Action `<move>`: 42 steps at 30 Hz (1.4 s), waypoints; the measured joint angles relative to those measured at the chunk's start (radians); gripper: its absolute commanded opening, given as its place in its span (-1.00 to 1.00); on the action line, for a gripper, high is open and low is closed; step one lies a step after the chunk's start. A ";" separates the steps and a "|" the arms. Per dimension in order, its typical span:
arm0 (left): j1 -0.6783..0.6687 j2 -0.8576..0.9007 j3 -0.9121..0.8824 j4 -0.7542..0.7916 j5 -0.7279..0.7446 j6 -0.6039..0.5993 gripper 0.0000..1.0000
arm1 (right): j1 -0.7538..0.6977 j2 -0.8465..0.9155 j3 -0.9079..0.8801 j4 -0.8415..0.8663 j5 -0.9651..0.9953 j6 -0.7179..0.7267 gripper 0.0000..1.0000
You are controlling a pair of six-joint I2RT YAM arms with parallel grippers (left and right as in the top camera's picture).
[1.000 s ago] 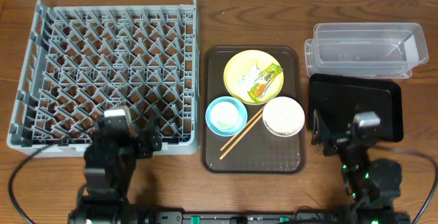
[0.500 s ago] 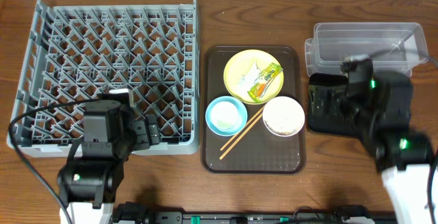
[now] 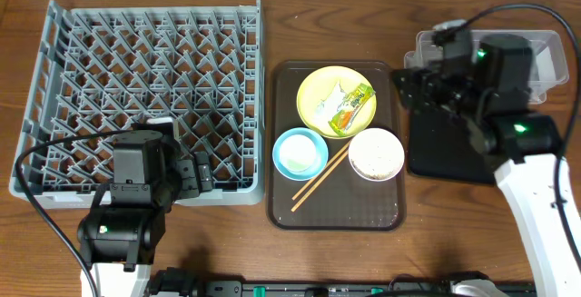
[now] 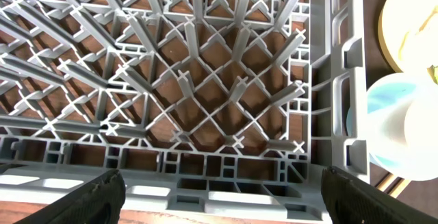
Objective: Sort waste into correct bins and load items into the dishwasher rack
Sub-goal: 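Reach the right gripper to the yellow plate and grasp the white tissue, then carry the tissue with the right gripper and drop it into the clear bin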
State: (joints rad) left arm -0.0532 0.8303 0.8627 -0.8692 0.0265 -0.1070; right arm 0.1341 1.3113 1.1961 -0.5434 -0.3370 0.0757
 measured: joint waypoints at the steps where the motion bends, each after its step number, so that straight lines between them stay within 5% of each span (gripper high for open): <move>1: 0.000 0.000 0.000 0.000 0.000 0.000 0.86 | 0.026 0.024 0.001 0.018 0.006 0.021 0.24; 7: 0.000 0.000 0.000 0.000 0.000 0.000 0.86 | 0.153 0.197 0.001 0.086 0.059 0.111 0.02; 24: 0.000 0.000 0.000 0.001 0.000 0.000 0.86 | 0.346 0.601 0.001 0.267 0.226 0.343 0.00; 33: 0.000 0.000 0.000 0.001 0.000 0.000 0.86 | 0.371 0.664 0.001 0.295 0.281 0.416 -0.92; 42: 0.000 0.000 0.000 0.000 0.000 0.000 0.86 | 0.362 0.619 0.002 0.295 0.289 0.422 -0.98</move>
State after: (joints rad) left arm -0.0532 0.8303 0.8627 -0.8688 0.0265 -0.1070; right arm 0.4957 1.9301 1.1976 -0.2481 -0.0479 0.4973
